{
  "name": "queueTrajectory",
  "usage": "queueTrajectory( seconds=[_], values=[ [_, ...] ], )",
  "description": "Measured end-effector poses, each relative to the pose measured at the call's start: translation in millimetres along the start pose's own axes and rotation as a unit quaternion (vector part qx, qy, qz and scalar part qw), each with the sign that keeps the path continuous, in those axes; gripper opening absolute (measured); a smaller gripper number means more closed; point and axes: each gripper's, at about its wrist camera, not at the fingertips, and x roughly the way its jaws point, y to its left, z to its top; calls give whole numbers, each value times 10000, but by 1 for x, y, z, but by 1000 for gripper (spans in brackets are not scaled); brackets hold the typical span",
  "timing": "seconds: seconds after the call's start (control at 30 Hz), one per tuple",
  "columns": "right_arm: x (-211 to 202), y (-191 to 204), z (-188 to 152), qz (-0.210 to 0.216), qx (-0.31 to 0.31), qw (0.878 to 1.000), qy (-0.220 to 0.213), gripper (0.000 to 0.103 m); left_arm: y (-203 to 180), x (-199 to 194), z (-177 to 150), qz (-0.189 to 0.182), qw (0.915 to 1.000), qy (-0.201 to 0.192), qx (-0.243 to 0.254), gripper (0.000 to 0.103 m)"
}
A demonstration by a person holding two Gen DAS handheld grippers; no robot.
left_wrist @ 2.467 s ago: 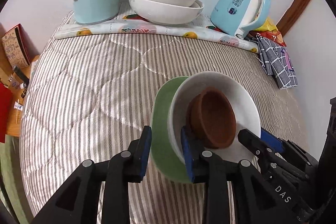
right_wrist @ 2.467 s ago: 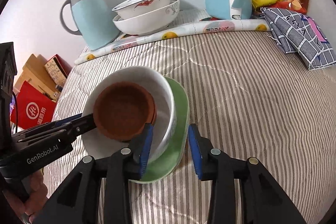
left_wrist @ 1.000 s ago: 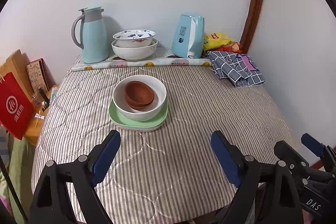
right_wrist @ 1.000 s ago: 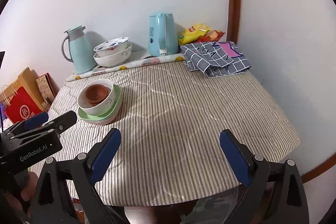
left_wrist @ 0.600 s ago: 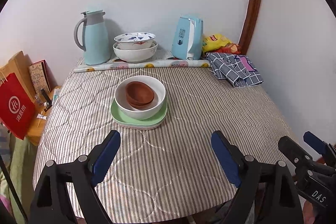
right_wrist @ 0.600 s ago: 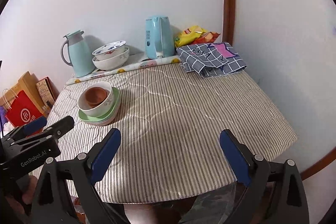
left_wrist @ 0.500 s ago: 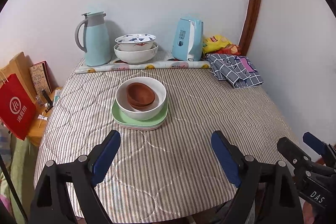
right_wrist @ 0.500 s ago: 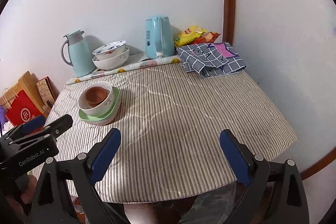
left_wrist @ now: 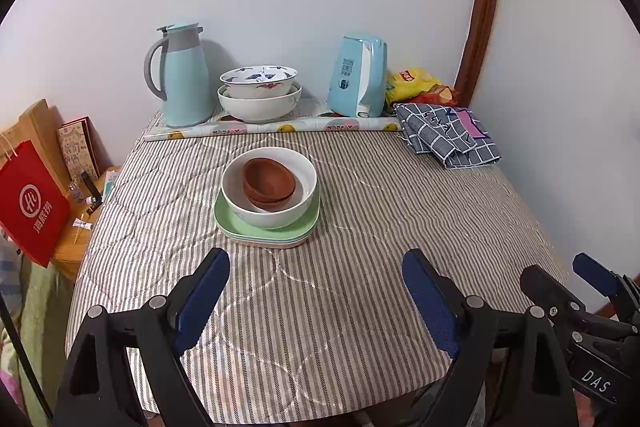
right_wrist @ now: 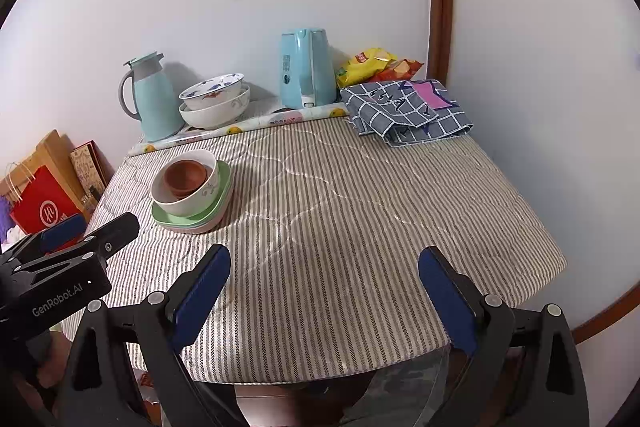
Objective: Organize plates and bowls
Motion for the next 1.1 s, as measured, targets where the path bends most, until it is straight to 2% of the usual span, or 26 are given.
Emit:
queueTrajectory(
  seconds=[1.1],
  values=[
    [-3,2,1,29,0,10000,-51,94,2,-3,0,16,10000,-25,27,88]
  ],
)
